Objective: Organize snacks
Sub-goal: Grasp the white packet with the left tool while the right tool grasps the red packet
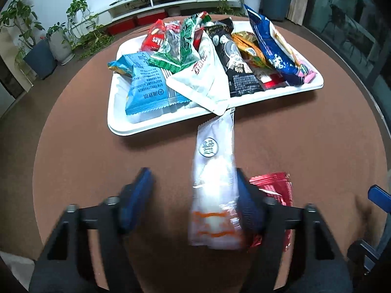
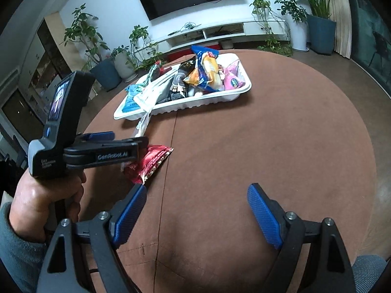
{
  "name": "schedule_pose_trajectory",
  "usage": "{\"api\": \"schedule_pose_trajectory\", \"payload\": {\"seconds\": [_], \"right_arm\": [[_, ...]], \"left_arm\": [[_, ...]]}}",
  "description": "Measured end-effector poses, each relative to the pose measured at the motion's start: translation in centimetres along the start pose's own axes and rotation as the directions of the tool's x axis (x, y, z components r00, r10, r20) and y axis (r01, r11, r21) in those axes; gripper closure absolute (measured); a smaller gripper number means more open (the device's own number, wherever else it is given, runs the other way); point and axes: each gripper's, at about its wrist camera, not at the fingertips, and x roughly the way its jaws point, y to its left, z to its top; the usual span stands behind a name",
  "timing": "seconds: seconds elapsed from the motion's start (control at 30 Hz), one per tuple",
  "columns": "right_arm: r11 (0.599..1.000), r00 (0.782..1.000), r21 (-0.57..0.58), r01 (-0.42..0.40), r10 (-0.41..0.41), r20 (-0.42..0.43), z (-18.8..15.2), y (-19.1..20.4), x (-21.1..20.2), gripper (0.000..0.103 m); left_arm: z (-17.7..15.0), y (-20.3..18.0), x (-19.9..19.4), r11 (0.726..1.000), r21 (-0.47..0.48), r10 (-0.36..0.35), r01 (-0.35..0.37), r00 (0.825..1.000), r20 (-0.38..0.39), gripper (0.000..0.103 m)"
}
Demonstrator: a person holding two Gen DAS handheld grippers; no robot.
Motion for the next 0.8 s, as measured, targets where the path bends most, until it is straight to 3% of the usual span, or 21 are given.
{"api": "schedule_pose_trajectory", "payload": {"seconds": [0.23, 0.4, 0.8], "right_arm": [[0.999, 1.000, -0.040, 0.002, -0.003, -0.027, 0.9, 2.1, 1.6, 0.016], [0.996, 0.999, -0.084, -0.003, -0.001, -0.054, 2.1, 4.5, 3.7, 0.016], [0.992, 0.985, -0.118, 0.042, -0.061, -0.164, 2.9, 7.4, 8.7, 0.017]], "left_arm": [[-0.3, 1.3, 0.3, 0.999, -0.003, -0.049, 0.049, 0.999, 0.005, 0.055], [-0.4, 2.6, 0.4, 0.998, -0.016, -0.058, 0.058, 0.998, 0.005, 0.069], [-1.6, 6.6, 0.4, 0.992, -0.099, -0.072, 0.077, 0.996, 0.048, 0.071]]}}
